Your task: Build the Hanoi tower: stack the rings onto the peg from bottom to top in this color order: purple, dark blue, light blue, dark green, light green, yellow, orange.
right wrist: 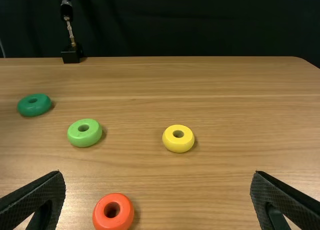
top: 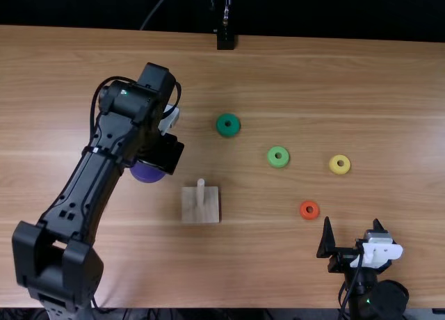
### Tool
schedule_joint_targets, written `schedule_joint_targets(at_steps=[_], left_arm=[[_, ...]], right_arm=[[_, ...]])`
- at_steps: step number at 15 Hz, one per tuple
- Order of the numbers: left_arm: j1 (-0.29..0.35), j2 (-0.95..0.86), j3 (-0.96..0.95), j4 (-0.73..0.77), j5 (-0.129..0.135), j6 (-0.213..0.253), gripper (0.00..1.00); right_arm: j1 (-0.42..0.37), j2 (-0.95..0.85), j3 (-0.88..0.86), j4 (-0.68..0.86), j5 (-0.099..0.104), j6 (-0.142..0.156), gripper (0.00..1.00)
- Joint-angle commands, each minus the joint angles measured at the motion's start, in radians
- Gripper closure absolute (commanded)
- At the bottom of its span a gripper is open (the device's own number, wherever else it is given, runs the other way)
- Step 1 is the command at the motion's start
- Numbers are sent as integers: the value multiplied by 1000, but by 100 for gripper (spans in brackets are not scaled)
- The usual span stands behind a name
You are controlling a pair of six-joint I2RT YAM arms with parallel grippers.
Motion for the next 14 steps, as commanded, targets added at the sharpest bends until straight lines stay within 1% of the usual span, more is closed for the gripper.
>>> schedule_joint_targets(at_steps=[1, 3, 6, 10, 11, 13, 14], left_arm=[[-3, -51, 41, -35, 9, -10, 100], [-12, -91, 61, -72, 18, -15, 100], [-77, -118, 110, -78, 20, -50, 100], [-144, -118, 167, -80, 20, -61, 100], [-164, -118, 173, -82, 20, -74, 100], [-198, -118, 199, -87, 20, -135, 100], [-215, -118, 205, -87, 20, -149, 100]], right_arm=[[-9, -10, -66, -74, -7, 3, 0], [-9, -10, -66, -74, -7, 1, 0], [-9, -10, -66, -74, -7, 3, 0], [-9, -10, -66, -74, -7, 3, 0], [-9, -10, -65, -74, -7, 3, 0], [-9, -10, -65, -74, -7, 1, 0], [-9, -10, -66, -74, -7, 1, 0]])
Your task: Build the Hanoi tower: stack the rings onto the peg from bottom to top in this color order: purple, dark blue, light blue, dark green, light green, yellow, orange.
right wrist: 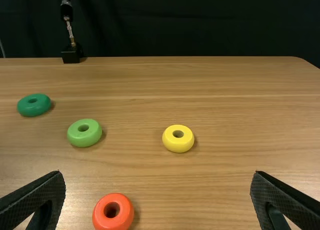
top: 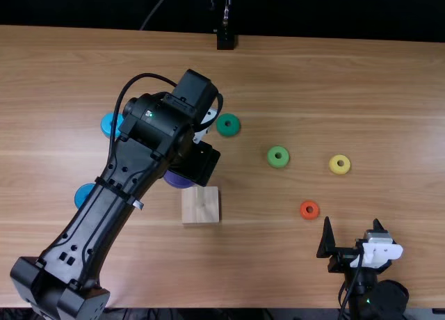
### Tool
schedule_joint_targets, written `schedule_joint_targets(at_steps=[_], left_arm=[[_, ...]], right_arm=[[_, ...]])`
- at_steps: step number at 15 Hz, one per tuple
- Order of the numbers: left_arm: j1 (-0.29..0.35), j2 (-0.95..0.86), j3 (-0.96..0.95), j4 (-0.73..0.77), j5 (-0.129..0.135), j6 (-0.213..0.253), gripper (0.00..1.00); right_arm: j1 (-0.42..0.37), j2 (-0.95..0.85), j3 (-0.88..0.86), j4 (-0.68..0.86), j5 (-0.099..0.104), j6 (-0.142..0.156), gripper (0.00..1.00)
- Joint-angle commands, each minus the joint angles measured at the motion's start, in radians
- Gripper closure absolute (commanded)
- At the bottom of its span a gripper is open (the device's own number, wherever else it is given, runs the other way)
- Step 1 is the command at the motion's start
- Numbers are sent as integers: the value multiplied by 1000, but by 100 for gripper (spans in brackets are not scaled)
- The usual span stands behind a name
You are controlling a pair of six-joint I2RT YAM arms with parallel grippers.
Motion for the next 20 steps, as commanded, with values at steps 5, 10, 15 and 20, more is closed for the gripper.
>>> schedule_joint_targets(at_steps=[5, 10, 15, 20], left_arm=[[-80, -36, 41, -1, 8, -87, 100], [-91, -29, 30, 1, 8, -85, 100], [-94, -23, -11, 2, 8, -85, 100], [-105, -3, -42, 6, 8, -85, 100]], right_arm=[[-9, -10, -66, -75, -7, 3, 0], [-9, -10, -66, -75, -7, 3, 0], [-9, -10, -66, -75, -7, 1, 0], [-9, -10, -66, -75, -7, 1, 0]])
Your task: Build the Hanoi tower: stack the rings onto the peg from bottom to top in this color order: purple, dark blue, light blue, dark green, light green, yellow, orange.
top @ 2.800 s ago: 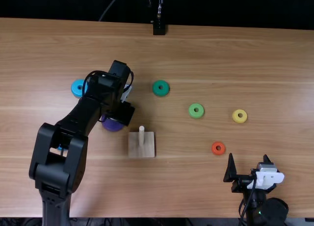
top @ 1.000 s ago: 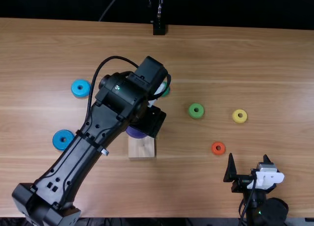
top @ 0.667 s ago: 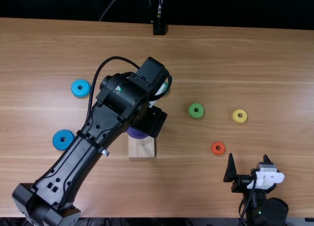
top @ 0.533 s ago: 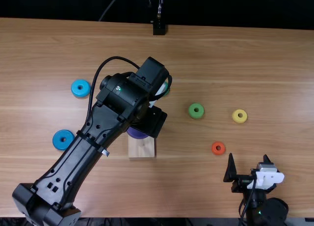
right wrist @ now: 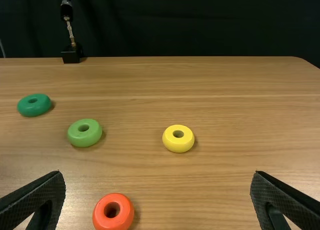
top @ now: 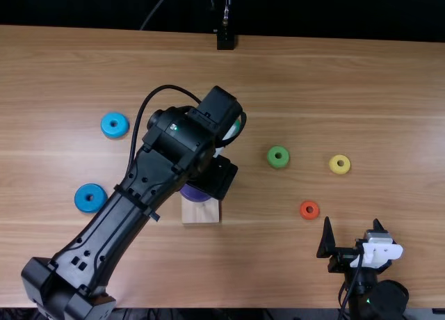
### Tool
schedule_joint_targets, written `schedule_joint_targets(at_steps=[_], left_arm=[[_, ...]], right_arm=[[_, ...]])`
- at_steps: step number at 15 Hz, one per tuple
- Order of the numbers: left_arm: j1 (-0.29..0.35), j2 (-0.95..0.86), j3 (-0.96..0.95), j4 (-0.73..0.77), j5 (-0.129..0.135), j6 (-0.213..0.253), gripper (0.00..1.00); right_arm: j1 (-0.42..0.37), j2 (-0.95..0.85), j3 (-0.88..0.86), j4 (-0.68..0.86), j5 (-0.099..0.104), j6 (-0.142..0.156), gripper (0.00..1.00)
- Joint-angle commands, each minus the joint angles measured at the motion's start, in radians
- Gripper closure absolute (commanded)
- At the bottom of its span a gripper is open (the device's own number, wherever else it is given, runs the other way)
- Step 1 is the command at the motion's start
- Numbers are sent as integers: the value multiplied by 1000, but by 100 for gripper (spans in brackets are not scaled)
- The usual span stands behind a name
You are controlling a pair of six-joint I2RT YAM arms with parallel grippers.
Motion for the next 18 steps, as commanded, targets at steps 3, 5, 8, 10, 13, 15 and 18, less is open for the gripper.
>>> schedule_joint_targets(at_steps=[3, 5, 8, 10, 13, 15, 18], left_arm=[[-17, 12, -32, 9, -2, -11, 100], [-17, 18, -33, 13, -2, -11, 100], [-17, 29, -33, 14, -2, -9, 100], [-15, 47, -33, 16, -2, -9, 100], [-15, 52, -32, 16, -2, -3, 100], [-13, 76, -32, 16, -5, -1, 100], [-10, 78, -33, 16, -4, 0, 100]], right_arm=[[-9, -10, -65, -75, -6, 1, 0], [-9, -10, -66, -75, -6, 1, 0], [-11, -10, -66, -75, -6, 3, 0], [-9, -10, -66, -75, -6, 1, 0], [-11, -10, -66, -75, -6, 3, 0], [-9, -10, -66, -75, -6, 1, 0], [-9, -10, -66, -75, -6, 3, 0]])
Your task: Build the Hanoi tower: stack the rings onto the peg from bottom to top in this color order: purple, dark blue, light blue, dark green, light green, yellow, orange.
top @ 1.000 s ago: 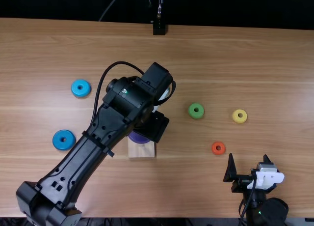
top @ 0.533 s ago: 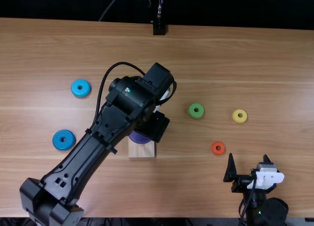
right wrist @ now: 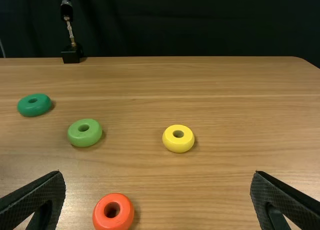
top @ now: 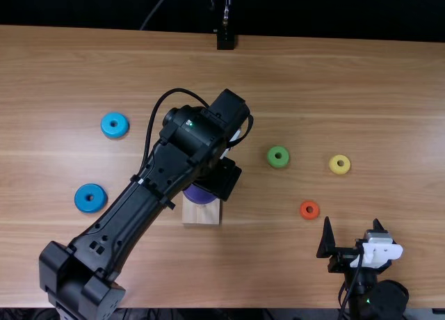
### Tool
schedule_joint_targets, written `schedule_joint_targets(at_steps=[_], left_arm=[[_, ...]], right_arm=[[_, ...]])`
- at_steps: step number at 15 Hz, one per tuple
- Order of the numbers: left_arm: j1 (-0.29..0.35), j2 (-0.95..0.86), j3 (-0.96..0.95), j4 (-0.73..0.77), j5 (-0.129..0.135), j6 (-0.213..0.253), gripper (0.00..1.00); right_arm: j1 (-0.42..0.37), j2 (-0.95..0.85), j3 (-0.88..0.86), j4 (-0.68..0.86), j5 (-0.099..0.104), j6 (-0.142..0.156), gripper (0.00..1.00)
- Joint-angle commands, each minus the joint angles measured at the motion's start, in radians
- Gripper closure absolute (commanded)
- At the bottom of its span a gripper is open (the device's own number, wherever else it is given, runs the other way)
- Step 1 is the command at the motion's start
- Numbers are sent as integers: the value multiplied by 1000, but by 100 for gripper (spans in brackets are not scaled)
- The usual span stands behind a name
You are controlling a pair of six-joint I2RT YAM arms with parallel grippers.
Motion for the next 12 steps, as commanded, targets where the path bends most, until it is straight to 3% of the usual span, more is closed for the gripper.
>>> schedule_joint_targets(at_steps=[1, 2, 3, 5, 12], left_arm=[[3, 10, -16, 0, -3, -1, 100], [4, 12, -18, 0, -3, 1, 100], [4, 12, -18, 0, -7, 1, 82], [4, 12, -15, 0, -7, 3, 2], [12, -3, 61, -13, -18, 5, 0]], right_arm=[[-9, -10, -66, -75, -7, 1, 0], [-9, -10, -66, -75, -7, 3, 0], [-9, -10, -66, -75, -7, 3, 0], [-9, -10, -66, -75, -7, 1, 0], [-9, -10, -66, -75, -7, 3, 0]])
